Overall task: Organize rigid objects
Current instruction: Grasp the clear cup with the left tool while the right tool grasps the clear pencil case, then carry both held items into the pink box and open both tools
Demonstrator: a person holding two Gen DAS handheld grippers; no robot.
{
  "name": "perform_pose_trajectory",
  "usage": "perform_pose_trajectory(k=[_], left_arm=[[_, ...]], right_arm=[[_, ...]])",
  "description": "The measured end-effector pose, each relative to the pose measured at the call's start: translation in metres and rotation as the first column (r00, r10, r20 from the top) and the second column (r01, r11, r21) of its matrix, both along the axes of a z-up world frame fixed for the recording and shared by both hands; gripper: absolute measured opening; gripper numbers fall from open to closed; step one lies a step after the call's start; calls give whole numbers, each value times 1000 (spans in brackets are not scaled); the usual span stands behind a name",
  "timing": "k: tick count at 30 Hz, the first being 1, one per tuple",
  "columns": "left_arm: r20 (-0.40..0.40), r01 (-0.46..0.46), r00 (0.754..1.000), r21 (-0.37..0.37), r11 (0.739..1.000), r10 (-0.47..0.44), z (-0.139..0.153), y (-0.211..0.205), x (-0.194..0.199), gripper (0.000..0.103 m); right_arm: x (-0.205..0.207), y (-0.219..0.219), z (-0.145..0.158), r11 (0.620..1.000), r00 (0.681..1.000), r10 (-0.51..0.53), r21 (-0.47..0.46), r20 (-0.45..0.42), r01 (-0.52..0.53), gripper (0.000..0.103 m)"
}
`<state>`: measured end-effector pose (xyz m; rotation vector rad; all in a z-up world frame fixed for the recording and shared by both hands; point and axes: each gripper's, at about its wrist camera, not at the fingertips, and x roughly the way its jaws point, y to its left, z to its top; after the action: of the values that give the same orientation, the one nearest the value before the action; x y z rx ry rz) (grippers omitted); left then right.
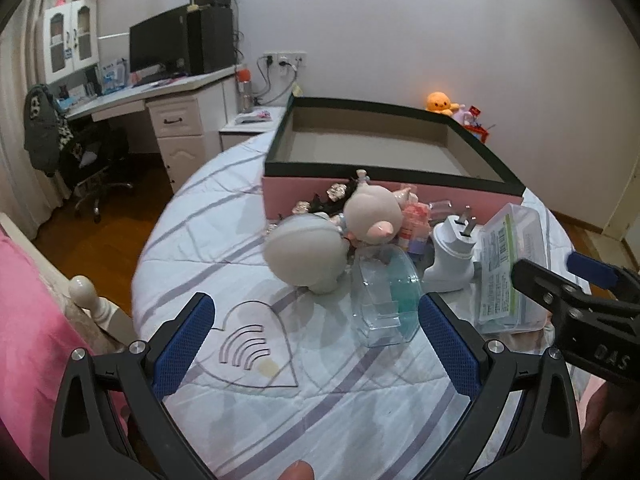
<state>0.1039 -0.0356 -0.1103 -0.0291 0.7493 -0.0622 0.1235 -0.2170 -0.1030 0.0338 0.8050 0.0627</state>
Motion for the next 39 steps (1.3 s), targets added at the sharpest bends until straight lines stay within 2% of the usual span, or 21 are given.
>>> perform_pose_trajectory(k=[2, 4, 5, 6, 7, 8, 14, 18, 22, 23, 24, 25, 27, 31, 39], left_arm=[[-4, 12, 1000, 4, 1000, -12, -2, -4, 3, 103], [-9, 23, 1000, 6, 1000, -23, -4, -7, 5, 103], [-8, 28, 1000, 2, 1000, -28, -5, -9, 6, 103], [-6, 32, 999, -4, 999, -32, -5, -10, 6, 103], [-6, 36, 999, -10, 999, -36, -5, -10, 7, 103], [-4, 39, 999, -18, 999, -39, -5, -12, 9, 103], [-16, 50, 999, -48, 998, -50, -5, -17, 20, 102], [-4, 43, 999, -36, 998, -43, -2, -23, 18, 103], [-27, 20, 999, -46, 999, -21, -11, -23, 26, 100], [-39, 15, 999, -49, 999, -17, -15, -22, 28, 97], [-60, 13, 998, -61, 998, -17, -20, -20, 32, 85], [-84, 14, 996, -84, 996, -21, -26, -18, 35, 65], [-120, 18, 992, -133, 991, -34, -35, -12, 38, 42], [-109, 30, 993, -173, 984, -50, -31, -1, 33, 39], [-69, 61, 995, -137, 989, -71, -16, 5, 11, 39]], right_arm=[[8, 4, -6, 1000, 999, 28, -2, -22, -28, 76], [15, 10, -13, 998, 997, 60, -3, -47, -60, 56], [15, 12, -14, 998, 997, 68, -9, -44, -68, 52], [14, 13, -14, 997, 996, 76, -4, -41, -76, 42], [14, 13, -14, 997, 996, 82, 7, -40, -82, 36], [13, 12, -13, 996, 996, 85, 12, -37, -85, 34], [8, 2, -9, 995, 996, 81, 51, -25, -80, 34], [9, -4, -9, 995, 997, 74, 68, -29, -72, 34], [11, -5, -10, 994, 997, 74, 79, -30, -71, 34], [11, -4, -10, 994, 997, 77, 81, -31, -75, 34], [10, -3, -10, 993, 996, 81, 83, -31, -78, 34], [10, -3, -10, 993, 996, 84, 86, -30, -81, 33], [7, -2, -9, 992, 996, 88, 92, -25, -85, 33], [4, -6, -3, 991, 996, 87, 107, -11, -85, 33], [-1, -5, 6, 987, 995, 99, 129, 7, -99, 33]])
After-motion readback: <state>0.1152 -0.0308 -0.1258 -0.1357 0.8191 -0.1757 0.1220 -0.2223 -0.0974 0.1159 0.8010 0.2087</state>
